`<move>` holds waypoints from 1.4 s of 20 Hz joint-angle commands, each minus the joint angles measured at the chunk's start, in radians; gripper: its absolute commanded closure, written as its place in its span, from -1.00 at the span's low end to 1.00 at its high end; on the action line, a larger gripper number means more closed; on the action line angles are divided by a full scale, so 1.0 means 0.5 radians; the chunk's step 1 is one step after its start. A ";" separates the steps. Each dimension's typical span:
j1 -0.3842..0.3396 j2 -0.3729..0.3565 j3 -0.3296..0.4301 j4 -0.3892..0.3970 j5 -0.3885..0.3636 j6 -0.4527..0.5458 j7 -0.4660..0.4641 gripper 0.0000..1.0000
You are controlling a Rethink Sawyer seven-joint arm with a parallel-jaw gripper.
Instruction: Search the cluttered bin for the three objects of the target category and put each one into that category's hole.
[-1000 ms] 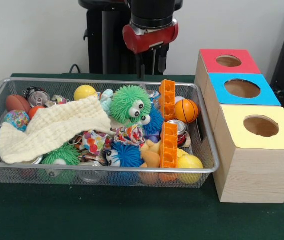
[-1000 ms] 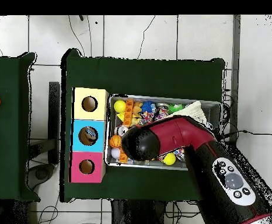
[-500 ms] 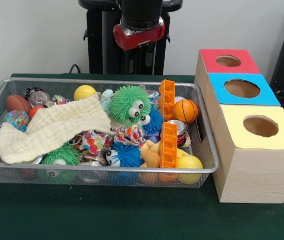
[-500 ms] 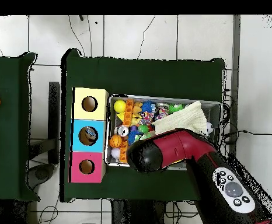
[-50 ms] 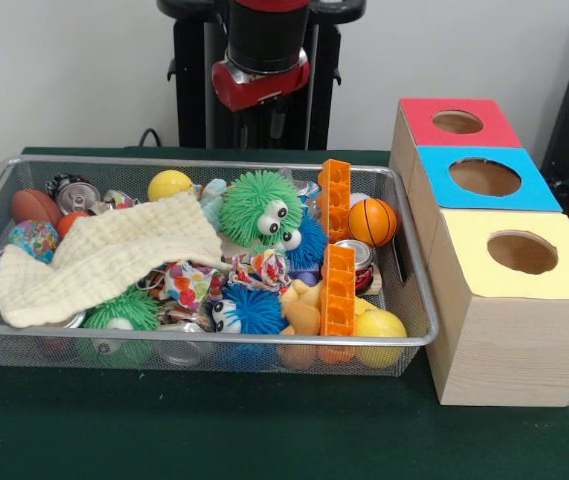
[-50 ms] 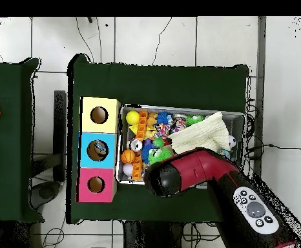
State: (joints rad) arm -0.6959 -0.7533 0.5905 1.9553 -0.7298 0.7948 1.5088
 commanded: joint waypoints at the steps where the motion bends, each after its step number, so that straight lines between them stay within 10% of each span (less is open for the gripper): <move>1: 0.020 0.109 -0.047 -0.005 -0.156 -0.234 0.019 -1.00; 28: 0.189 0.418 -0.232 -0.242 -0.308 -0.586 0.051 -1.00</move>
State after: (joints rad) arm -0.6129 -0.5980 0.5224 1.9302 -0.7994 0.5429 1.5088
